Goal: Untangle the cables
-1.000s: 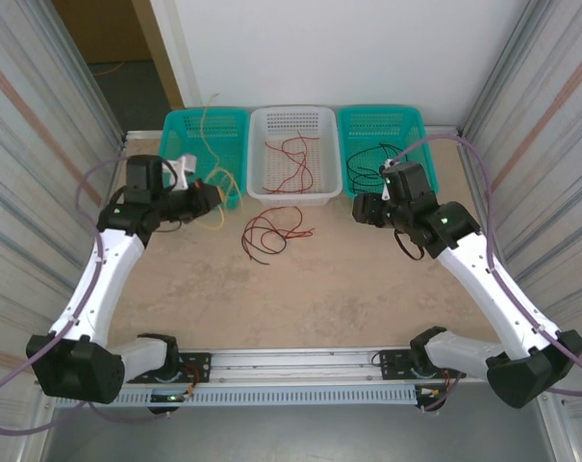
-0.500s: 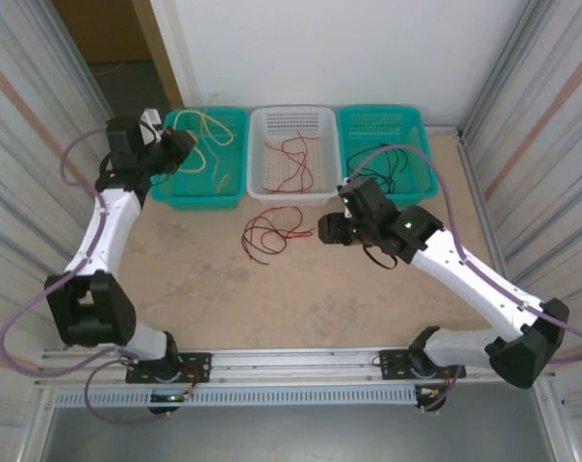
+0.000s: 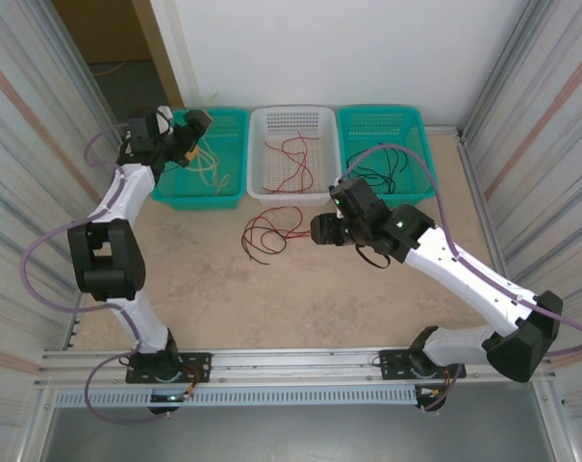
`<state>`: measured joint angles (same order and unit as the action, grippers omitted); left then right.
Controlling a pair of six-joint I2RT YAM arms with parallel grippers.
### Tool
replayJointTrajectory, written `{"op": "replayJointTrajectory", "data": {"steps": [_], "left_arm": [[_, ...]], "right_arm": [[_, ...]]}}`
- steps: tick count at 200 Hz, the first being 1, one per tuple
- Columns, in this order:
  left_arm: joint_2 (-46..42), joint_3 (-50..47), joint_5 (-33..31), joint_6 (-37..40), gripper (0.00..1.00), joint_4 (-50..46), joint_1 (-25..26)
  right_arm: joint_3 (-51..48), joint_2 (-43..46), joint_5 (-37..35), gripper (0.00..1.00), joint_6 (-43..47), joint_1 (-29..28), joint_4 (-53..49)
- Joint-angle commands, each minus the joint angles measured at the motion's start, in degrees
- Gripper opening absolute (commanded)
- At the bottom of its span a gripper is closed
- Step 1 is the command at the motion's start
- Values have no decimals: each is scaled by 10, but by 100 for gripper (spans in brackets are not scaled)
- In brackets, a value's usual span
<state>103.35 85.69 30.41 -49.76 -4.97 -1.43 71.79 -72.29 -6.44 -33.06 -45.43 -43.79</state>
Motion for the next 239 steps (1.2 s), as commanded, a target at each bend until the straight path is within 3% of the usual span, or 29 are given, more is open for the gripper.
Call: {"op": "replayJointTrajectory", "data": {"steps": [1,25,64,86,111,134,151,188,214,239], "left_arm": [[-31,-8,16,27,99,-25,10],[-44,5,-16,90,99,-121,17],[-20,90,-165,225,99,-353,51],[-20,88,-241,268,99,-386,75],[-65,18,-158,235,99,-297,64],[-101,-46,-36,131,99,-174,23],[-114,-74,20,68,99,-102,7],[-124,-59,47,41,99,-70,3],[-111,-32,58,30,97,-90,-6],[-113,-46,89,-26,96,-28,-7]], "right_arm": [[5,-6,-7,59,-18,-4,15],[12,-22,-1,59,-15,-4,22],[21,-31,4,59,-10,-5,28],[15,-29,14,59,-16,-5,37],[0,-36,88,60,-52,-2,119],[14,-90,162,59,-98,-8,236],[63,-158,189,60,-111,-20,297],[247,-330,207,61,-110,-27,310],[317,-414,242,62,-134,-20,327],[367,-474,265,61,-153,-18,337]]}}
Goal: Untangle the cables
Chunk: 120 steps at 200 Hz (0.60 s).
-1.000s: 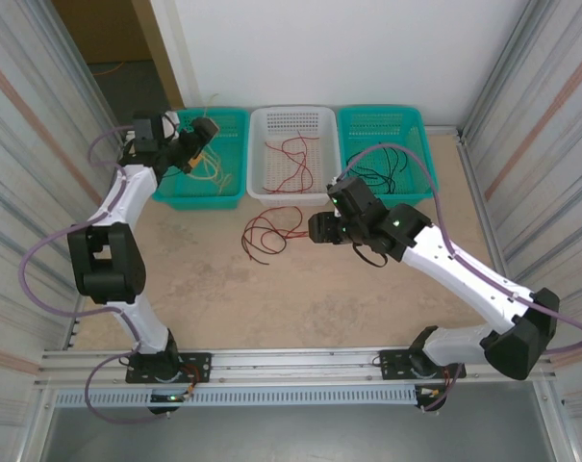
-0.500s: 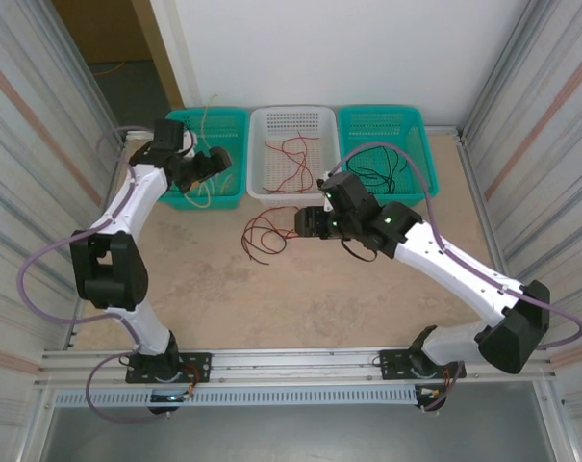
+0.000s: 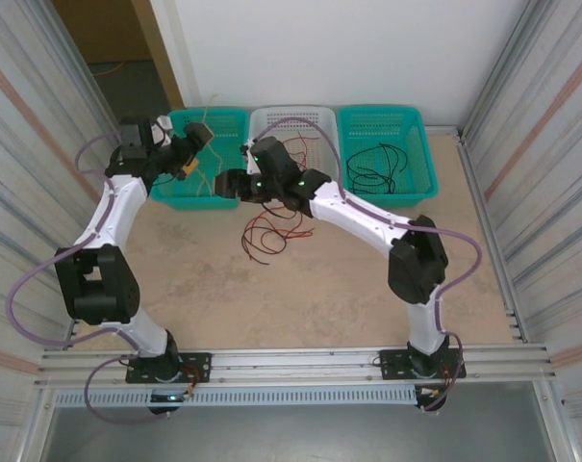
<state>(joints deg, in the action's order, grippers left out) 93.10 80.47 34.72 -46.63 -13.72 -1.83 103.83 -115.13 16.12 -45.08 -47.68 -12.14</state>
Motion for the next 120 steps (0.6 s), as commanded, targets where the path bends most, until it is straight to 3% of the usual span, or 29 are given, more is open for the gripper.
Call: {"op": "replayJointTrajectory", "data": {"steps": [1,27,65,120], "left_arm": [[-11,6,47,-58,96,61,-3],[-30,23,51,-54,95,43,-3],[-108,27,-25,97,92,-123,19],[-272,-147,-98,209,83,-206,142]], "right_arm": [[50,-46,40,60,-34,6,21],[21,-34,36,58,-29,8,20],[-110,76,-18,57,3,27,-19],[-310,258,-138,56,29,66,-140]]}}
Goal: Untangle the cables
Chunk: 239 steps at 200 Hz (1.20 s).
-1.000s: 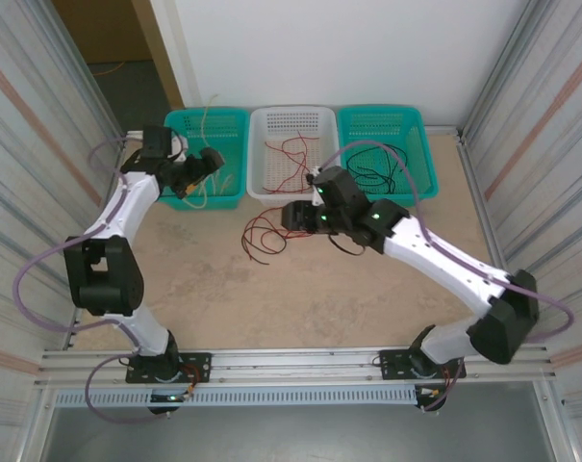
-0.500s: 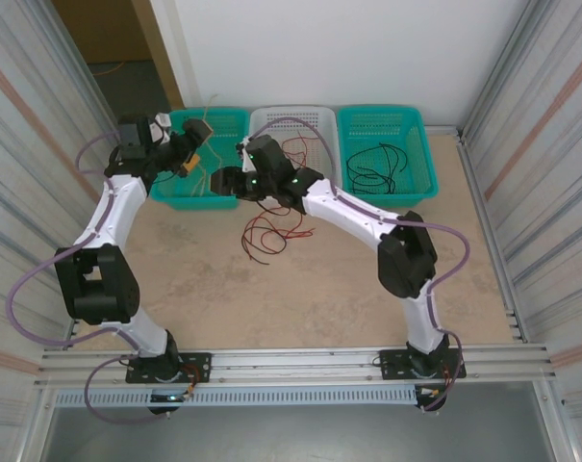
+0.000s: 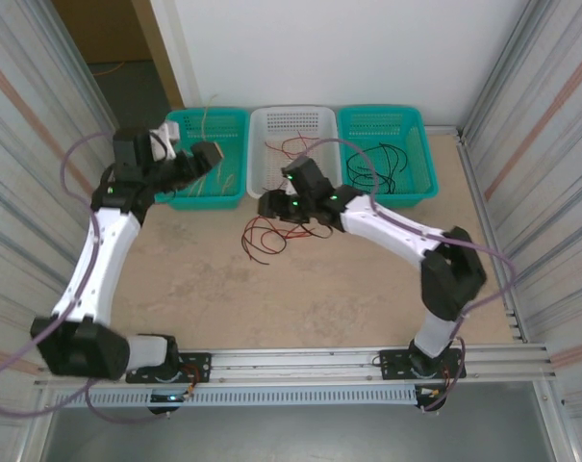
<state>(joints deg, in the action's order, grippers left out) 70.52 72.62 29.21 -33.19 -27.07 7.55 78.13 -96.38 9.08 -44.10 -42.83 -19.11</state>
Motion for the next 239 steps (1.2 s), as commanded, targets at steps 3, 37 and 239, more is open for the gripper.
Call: {"op": "replayJointTrajectory", "data": {"steps": [3,37,239], "left_arm": [[-55,-80,-47,77,83,-75,57],[-130,-175,-97,65,77,-90,171],[-212,-289,-81,-13,61,-66,214]], "right_arm": [[-61,78,-70,56,18,21,-74],[-133,123,-71,54,-9,59,-88],[-47,-112,-64,47,-34,87,-12]]}}
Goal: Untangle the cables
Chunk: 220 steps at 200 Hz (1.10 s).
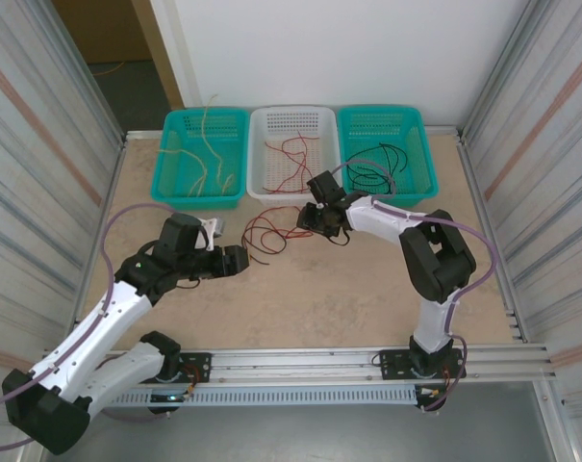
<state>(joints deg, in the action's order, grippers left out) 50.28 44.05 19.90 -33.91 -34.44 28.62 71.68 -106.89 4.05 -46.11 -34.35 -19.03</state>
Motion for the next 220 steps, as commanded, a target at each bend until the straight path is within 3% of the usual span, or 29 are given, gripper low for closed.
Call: {"op": "replayJointTrajectory", "data": {"steps": [1,20,52,74,152,193,220], "left_arm": [[-10,-3,12,-5,61,8,3],[-12,-1,9,-3,61,9,3],[-9,1,15,-3,60,13,3],[-6,0,13,-2,60,15,3],[-5,11,16,6,60,14,3],[-2,12,21,2,59,17,3],[3,7,19,-1,59,21,3]], "right_arm": [[18,-8,-14,48,-14,2,-13],[15,-3,-36,53,-20,3,-30],[9,-11,-28,51,-38,9,-31],[22,-25,-9,41,-30,5,-18],[49,-33,9,21,-13,-14,-17],[2,20,-54,28,-33,-18,-40],[-43,43,-54,37,-60,-4,-5]]}}
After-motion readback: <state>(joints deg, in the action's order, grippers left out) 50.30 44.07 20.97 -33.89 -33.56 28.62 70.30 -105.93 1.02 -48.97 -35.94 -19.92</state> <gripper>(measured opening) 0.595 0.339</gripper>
